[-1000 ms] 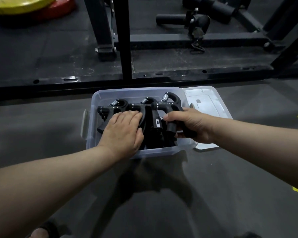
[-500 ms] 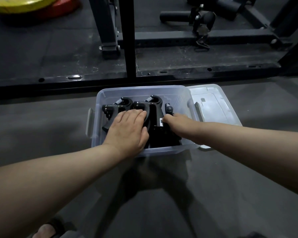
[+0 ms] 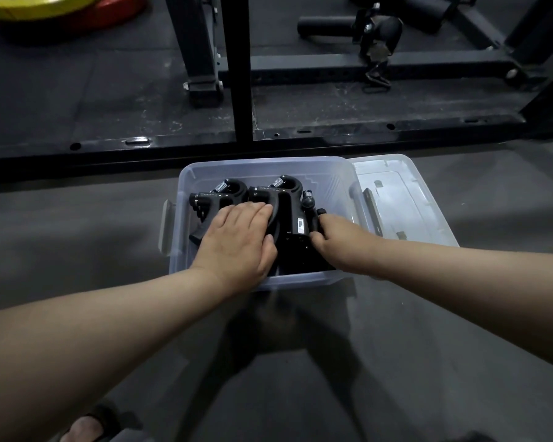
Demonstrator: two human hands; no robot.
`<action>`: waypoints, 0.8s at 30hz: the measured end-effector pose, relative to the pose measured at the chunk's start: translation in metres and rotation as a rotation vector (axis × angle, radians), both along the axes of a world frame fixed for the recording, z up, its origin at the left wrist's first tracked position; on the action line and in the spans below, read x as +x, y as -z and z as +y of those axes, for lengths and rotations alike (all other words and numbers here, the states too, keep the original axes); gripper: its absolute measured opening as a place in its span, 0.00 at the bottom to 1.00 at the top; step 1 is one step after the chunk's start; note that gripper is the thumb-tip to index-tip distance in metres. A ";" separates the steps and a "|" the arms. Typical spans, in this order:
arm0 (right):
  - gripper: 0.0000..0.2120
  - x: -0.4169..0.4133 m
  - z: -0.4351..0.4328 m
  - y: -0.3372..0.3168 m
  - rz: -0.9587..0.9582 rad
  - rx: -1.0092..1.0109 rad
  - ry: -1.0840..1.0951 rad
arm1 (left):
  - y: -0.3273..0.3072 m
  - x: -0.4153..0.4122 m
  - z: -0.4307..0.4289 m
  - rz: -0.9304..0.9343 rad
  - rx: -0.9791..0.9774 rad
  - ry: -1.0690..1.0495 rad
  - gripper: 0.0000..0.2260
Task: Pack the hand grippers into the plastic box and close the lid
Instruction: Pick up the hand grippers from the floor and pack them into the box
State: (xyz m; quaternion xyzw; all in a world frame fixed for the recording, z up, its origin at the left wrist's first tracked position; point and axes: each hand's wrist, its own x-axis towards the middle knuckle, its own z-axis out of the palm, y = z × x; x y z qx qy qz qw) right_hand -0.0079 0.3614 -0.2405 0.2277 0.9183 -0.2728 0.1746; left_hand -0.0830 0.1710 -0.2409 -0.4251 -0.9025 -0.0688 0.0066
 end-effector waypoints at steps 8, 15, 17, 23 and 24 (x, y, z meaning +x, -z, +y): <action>0.13 0.008 0.005 0.002 0.038 -0.017 -0.054 | -0.001 0.000 0.000 -0.013 0.019 0.003 0.28; 0.12 0.000 0.001 -0.004 -0.004 -0.093 0.077 | 0.001 -0.001 0.000 -0.019 0.023 0.005 0.27; 0.09 -0.003 0.001 -0.011 0.035 -0.184 0.151 | 0.002 -0.001 -0.001 -0.019 0.023 0.002 0.27; 0.09 -0.004 0.003 -0.015 0.053 -0.190 0.193 | 0.001 -0.002 0.000 -0.026 0.020 0.002 0.27; 0.09 -0.004 0.002 -0.013 0.041 -0.260 0.221 | 0.001 -0.002 0.000 -0.023 0.023 0.003 0.27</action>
